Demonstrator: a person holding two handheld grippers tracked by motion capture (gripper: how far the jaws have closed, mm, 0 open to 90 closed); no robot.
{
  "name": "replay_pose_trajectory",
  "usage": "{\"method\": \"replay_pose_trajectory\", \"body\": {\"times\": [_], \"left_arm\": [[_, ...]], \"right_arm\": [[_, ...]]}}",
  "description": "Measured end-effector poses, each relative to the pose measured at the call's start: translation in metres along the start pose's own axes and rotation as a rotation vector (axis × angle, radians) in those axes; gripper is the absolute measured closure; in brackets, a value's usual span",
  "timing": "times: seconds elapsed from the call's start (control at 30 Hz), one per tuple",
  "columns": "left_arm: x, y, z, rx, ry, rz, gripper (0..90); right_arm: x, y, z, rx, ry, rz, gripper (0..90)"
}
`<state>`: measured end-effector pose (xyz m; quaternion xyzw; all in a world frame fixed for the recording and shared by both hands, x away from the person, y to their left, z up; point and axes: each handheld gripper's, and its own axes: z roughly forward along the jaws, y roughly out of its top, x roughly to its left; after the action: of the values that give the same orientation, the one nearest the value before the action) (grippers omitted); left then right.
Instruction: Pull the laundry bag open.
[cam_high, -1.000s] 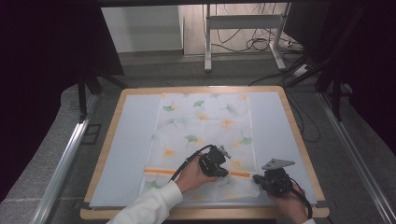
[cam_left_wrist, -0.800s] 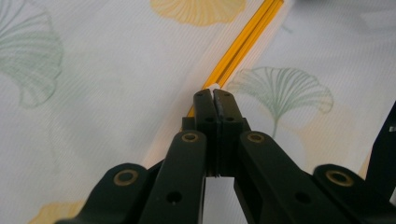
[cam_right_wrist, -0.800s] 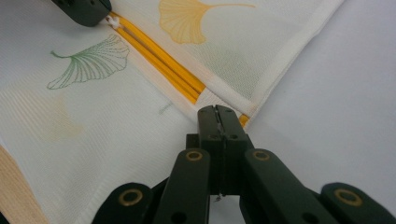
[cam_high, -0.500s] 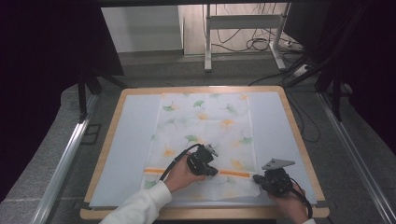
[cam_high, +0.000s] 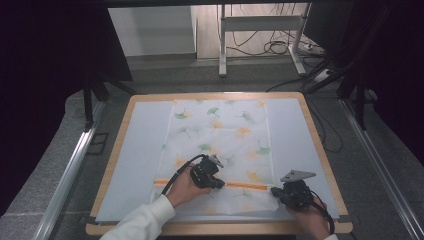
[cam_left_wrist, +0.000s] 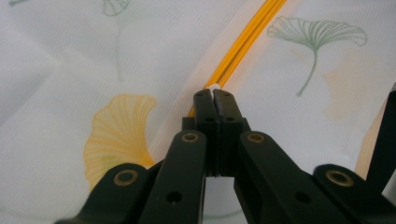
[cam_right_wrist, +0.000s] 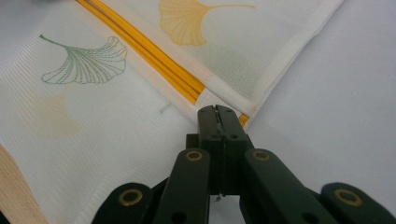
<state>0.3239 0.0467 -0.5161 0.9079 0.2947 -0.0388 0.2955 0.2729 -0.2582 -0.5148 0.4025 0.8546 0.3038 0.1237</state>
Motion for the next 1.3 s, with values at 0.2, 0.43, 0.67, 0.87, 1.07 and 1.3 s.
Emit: {"method": "replay_pose_trajectory", "body": {"times": [0.2,0.43,0.67,0.87,1.07,1.3], "left_arm": [[0.004,-0.007,-0.005,-0.009,0.007,-0.011,90.0],[0.007,-0.016,-0.010,-0.017,0.020,-0.020,90.0],[0.014,-0.026,-0.017,-0.031,0.029,-0.042,90.0],[0.017,-0.034,-0.021,-0.043,0.033,-0.053,90.0],[0.017,-0.035,-0.022,-0.043,0.041,-0.050,90.0],[0.021,-0.041,-0.027,-0.045,0.046,-0.064,90.0]], "right_arm": [[0.000,0.000,0.000,-0.001,0.001,0.000,90.0],[0.000,0.000,0.000,-0.002,0.001,0.001,90.0],[-0.001,0.000,0.000,-0.001,0.004,0.003,90.0],[0.000,0.000,0.000,0.000,0.005,0.008,90.0],[0.000,0.000,0.000,-0.003,0.006,0.008,90.0],[-0.001,0.000,0.000,-0.004,0.008,0.007,90.0]]}}
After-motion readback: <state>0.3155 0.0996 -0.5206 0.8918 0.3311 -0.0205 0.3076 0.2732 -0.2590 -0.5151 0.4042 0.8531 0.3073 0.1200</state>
